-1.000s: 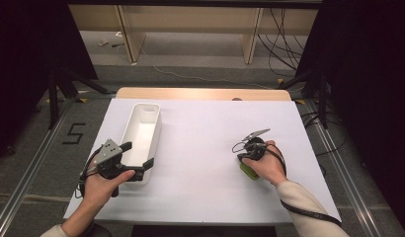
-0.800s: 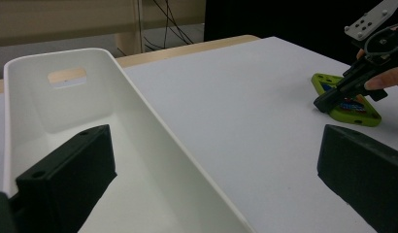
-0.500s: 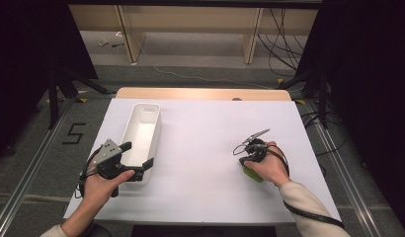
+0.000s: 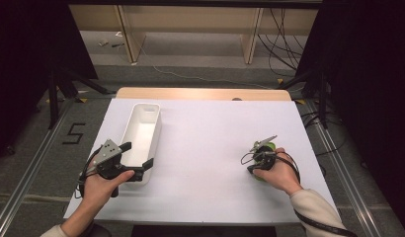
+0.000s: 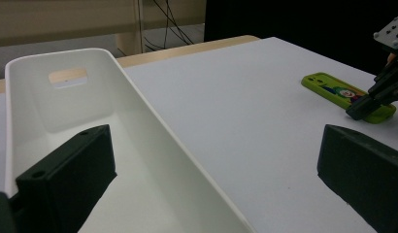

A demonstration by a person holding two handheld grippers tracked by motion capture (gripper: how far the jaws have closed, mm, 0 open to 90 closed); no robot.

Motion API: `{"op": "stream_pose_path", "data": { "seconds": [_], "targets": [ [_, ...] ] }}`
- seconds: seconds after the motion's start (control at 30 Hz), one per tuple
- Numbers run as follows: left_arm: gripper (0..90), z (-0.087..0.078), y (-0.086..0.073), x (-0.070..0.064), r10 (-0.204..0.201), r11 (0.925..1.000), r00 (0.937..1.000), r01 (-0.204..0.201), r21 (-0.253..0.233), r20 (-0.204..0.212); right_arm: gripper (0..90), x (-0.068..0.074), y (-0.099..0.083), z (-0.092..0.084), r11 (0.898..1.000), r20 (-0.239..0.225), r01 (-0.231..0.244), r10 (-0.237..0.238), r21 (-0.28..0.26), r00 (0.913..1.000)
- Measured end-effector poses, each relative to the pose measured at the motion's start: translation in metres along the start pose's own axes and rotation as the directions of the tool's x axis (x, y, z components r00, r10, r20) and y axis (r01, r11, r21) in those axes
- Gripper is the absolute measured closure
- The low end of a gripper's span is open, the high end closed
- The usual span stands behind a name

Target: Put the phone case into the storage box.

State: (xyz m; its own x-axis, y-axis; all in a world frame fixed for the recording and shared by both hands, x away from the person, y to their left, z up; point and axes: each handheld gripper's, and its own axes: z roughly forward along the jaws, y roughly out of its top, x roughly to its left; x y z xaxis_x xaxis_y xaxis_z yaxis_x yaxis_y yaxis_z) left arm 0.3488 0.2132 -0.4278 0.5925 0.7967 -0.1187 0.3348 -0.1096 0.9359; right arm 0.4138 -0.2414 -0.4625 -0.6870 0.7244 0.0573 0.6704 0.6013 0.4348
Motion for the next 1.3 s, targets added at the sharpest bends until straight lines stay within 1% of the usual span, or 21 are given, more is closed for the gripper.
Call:
{"op": "stream_pose_path", "data": {
  "seconds": [0.07,0.1,0.2,0.23,0.27,0.4,0.5,0.67,0.73,0.8,0.83,0.93,1.03,1.07,1.1,1.17,1.2,1.23,1.27,1.3],
  "targets": [
    [0.0,0.000,0.000,0.000,-0.001,1.0000,1.0000,0.001,-0.001,0.000,90.0,-0.002,-0.006,-0.004,1.000,0.003,-0.012,0.012,0.006,0.9999],
    [0.0,0.000,0.000,0.000,-0.001,1.0000,1.0000,0.001,-0.001,0.000,90.0,-0.002,-0.006,-0.004,1.000,0.003,-0.012,0.012,0.006,0.9999],
    [0.0,0.000,0.000,0.000,0.000,1.0000,1.0000,0.000,-0.001,0.002,90.0,-0.007,-0.016,-0.009,1.000,0.007,-0.025,0.025,0.004,0.9997],
    [0.0,0.000,0.000,0.000,0.000,1.0000,1.0000,0.000,-0.001,0.002,90.0,-0.007,-0.016,-0.009,1.000,0.007,-0.025,0.025,0.004,0.9997],
    [0.0,0.000,0.000,-0.001,0.001,1.0000,1.0000,-0.001,-0.001,0.002,90.0,-0.011,-0.021,-0.012,0.999,0.007,-0.037,0.037,0.004,0.9993],
    [0.0,0.000,0.000,-0.001,0.000,1.0000,1.0000,0.000,0.000,0.001,90.0,-0.015,-0.028,-0.016,0.999,0.013,-0.054,0.054,-0.001,0.9984],
    [0.0,0.000,0.000,0.000,-0.001,1.0000,1.0000,0.001,0.000,0.002,90.0,-0.019,-0.032,-0.018,0.998,0.015,-0.064,0.064,0.002,0.9979],
    [0.0,0.000,0.000,0.000,-0.002,1.0000,1.0000,0.002,0.001,0.001,90.0,-0.024,-0.037,-0.022,0.997,0.035,-0.077,0.077,0.004,0.9964],
    [0.0,0.000,0.000,0.000,0.001,1.0000,1.0000,-0.001,0.002,0.003,90.0,-0.025,-0.038,-0.023,0.998,0.049,-0.070,0.069,0.008,0.9964],
    [0.0,0.000,0.000,0.000,0.000,1.0000,1.0000,0.000,0.001,0.003,89.6,-0.026,-0.038,-0.023,0.998,0.053,-0.068,0.067,0.009,0.9963],
    [0.0,0.000,0.000,0.000,-0.002,1.0000,1.0000,0.002,0.000,0.002,87.2,-0.026,-0.038,-0.023,0.998,0.057,-0.067,0.066,0.010,0.9962],
    [0.0,0.001,0.000,0.000,-0.001,1.0000,1.0000,0.001,0.001,0.004,82.8,-0.026,-0.037,-0.026,0.999,0.065,-0.036,0.035,0.013,0.9973],
    [0.0,0.000,0.000,0.000,-0.003,1.0000,1.0000,0.003,-0.001,0.002,77.6,-0.024,-0.033,-0.031,1.000,0.065,-0.007,0.008,-0.007,0.9978],
    [0.0,0.001,0.000,0.000,-0.001,1.0000,1.0000,0.001,0.001,0.004,74.5,-0.023,-0.031,-0.034,1.000,0.061,0.001,0.000,-0.007,0.9981],
    [0.0,0.001,0.000,0.000,-0.001,1.0000,1.0000,0.001,0.001,0.005,70.0,-0.023,-0.029,-0.035,1.000,0.056,0.020,-0.019,-0.010,0.9982],
    [0.0,0.001,0.000,0.000,-0.001,1.0000,1.0000,0.001,0.001,0.004,58.5,-0.021,-0.025,-0.039,0.998,0.082,0.064,-0.062,-0.018,0.9947],
    [0.0,0.001,0.000,0.000,-0.001,1.0000,1.0000,0.001,0.001,0.003,51.1,-0.021,-0.023,-0.040,0.997,0.101,0.078,-0.076,-0.016,0.9920],
    [0.0,0.001,0.000,0.000,-0.002,1.0000,1.0000,0.002,0.000,0.003,43.0,-0.021,-0.021,-0.040,0.996,0.118,0.091,-0.089,-0.007,0.9890],
    [0.0,0.001,0.000,0.000,-0.002,1.0000,1.0000,0.002,0.000,0.003,37.4,-0.023,-0.019,-0.040,0.995,0.135,0.099,-0.099,0.008,0.9859],
    [0.0,0.000,0.000,0.000,-0.001,1.0000,1.0000,0.001,0.000,0.002,31.9,-0.025,-0.018,-0.040,0.995,0.141,0.101,-0.102,0.014,0.9848]
  ]
}}
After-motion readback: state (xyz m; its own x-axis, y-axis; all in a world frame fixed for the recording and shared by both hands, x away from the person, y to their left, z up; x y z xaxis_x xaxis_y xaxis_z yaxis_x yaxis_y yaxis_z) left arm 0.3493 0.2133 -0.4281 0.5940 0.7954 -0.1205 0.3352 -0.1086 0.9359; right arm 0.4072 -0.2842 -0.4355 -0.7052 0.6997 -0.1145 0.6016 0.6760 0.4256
